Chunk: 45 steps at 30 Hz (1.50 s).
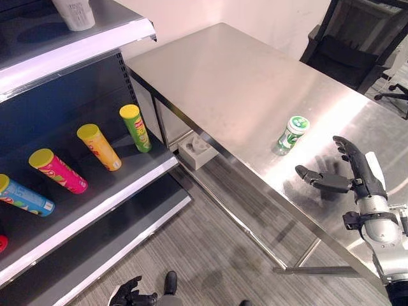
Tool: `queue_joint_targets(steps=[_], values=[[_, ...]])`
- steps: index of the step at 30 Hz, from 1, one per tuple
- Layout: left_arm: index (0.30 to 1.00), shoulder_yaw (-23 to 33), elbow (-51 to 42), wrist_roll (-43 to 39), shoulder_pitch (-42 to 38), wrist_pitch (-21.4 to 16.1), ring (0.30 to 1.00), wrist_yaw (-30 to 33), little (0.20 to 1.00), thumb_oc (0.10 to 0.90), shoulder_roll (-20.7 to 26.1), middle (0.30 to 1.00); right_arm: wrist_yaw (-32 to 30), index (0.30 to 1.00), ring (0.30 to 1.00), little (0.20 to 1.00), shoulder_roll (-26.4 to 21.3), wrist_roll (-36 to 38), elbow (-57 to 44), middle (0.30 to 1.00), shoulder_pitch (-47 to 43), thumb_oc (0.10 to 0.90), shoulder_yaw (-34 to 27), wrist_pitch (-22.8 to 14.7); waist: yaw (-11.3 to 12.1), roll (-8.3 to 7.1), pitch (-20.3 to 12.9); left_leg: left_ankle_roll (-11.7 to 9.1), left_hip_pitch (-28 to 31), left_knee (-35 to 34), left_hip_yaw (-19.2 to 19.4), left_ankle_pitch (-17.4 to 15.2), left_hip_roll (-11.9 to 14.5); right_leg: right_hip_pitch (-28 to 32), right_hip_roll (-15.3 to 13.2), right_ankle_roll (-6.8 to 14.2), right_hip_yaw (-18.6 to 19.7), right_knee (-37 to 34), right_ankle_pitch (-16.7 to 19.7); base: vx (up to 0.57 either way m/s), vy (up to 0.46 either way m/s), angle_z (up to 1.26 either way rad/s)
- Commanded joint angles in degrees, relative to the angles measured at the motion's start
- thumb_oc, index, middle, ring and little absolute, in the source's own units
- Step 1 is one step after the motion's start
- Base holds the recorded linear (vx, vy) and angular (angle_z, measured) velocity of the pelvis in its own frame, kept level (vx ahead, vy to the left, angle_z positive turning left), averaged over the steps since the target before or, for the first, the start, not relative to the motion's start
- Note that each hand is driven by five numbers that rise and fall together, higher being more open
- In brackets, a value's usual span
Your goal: Put the goods on the table back onto the shelves and tidy them up.
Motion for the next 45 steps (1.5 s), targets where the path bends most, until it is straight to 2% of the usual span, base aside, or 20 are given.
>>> queue_joint_targets(steps=[1, 17, 18, 19, 32, 41, 45], values=[[0.900, -2.6, 0.0, 0.6, -2.4, -1.8, 0.900, 1.6, 0.900, 0.800, 2.8, 0.900, -6.9, 0.900, 0.900, 0.900, -3.3, -1.7, -1.4, 0.900, -9.2, 0.800, -3.5, -3.3, 1.0, -0.20, 0.2, -0.1, -0.1, 0.1, 2.7, -3.0, -0.1, -2.0, -1.9, 2.5, 0.9, 0.4, 0.5, 0.00, 0.019, 0.07], [0.900, -3.8, -2.1, -0.4, -2.9, -1.6, 0.900, 3.0, 0.900, 0.800, 3.7, 0.900, -12.9, 0.900, 0.900, 0.900, -1.3, -3.5, 2.2, 0.900, -16.6, 0.800, -1.3, -1.4, 4.1, -0.26, 2.0, 0.5, -2.4, 0.1, 0.2, -3.0, -1.7, -2.7, -2.9, 2.6, -0.7, 0.4, 0.7, 0.02, 0.015, 0.07], [0.900, -3.8, -2.1, -0.3, -2.9, -1.6, 0.900, 3.1, 0.900, 0.800, 3.7, 0.900, -13.1, 0.488, 0.488, 0.488, -1.4, -3.7, 2.2, 0.488, -16.8, 0.525, -1.3, -1.4, 4.2, -0.25, 2.1, 0.6, -2.4, 0.1, 0.1, -3.1, -1.8, -2.7, -2.9, 2.6, -0.7, 0.4, 0.7, 0.02, 0.008, 0.04], [0.900, -3.7, -2.2, -0.2, -2.8, -1.6, 0.900, 3.2, 0.900, 0.800, 3.7, 0.900, -13.4, 0.300, 0.300, 0.300, -1.4, -4.0, 2.0, 0.300, -16.9, 0.400, -1.4, -1.4, 4.3, -0.24, 2.2, 0.6, -2.5, 0.1, 0.0, -3.0, -1.9, -2.7, -3.0, 2.7, -0.8, 0.4, 0.7, 0.02, 0.008, 0.04], [0.900, -2.2, -2.3, -0.3, -2.7, -1.5, 0.900, 3.7, 0.900, 0.800, 3.5, 0.900, -13.3, 0.300, 0.300, 0.300, -3.3, -4.3, -5.2, 0.300, -14.3, 0.400, -5.5, -2.6, 3.6, -1.24, 2.0, 0.5, -1.4, 0.1, 0.1, -3.7, -1.6, -1.9, -2.7, 2.6, -1.0, 0.4, 0.1, 0.01, 0.000, 0.01], [0.900, -1.1, -2.0, 0.0, -2.2, -1.0, 0.900, 3.1, 0.900, 0.800, 3.8, 0.900, -10.9, 0.300, 0.300, 0.300, -5.8, -2.6, -9.7, 0.300, -13.0, 0.400, -7.5, -3.7, 2.8, -1.62, 1.0, 0.1, 0.2, 0.1, 0.8, -4.0, -0.9, -1.0, -2.1, 2.4, -0.4, 0.4, -0.5, 0.00, -0.007, -0.01], [0.900, -0.8, -2.1, -0.3, -2.0, -0.9, 0.900, 2.7, 0.900, 0.800, 4.2, 0.900, -9.1, 0.300, 0.300, 0.300, -6.7, 0.3, -12.3, 0.300, -14.3, 0.400, -7.3, -5.0, 2.6, -1.72, 0.1, -0.2, 1.1, 0.1, 0.9, -4.1, -0.4, -0.2, -1.7, 2.1, -0.3, 0.4, -1.0, -0.01, -0.047, -0.04]])
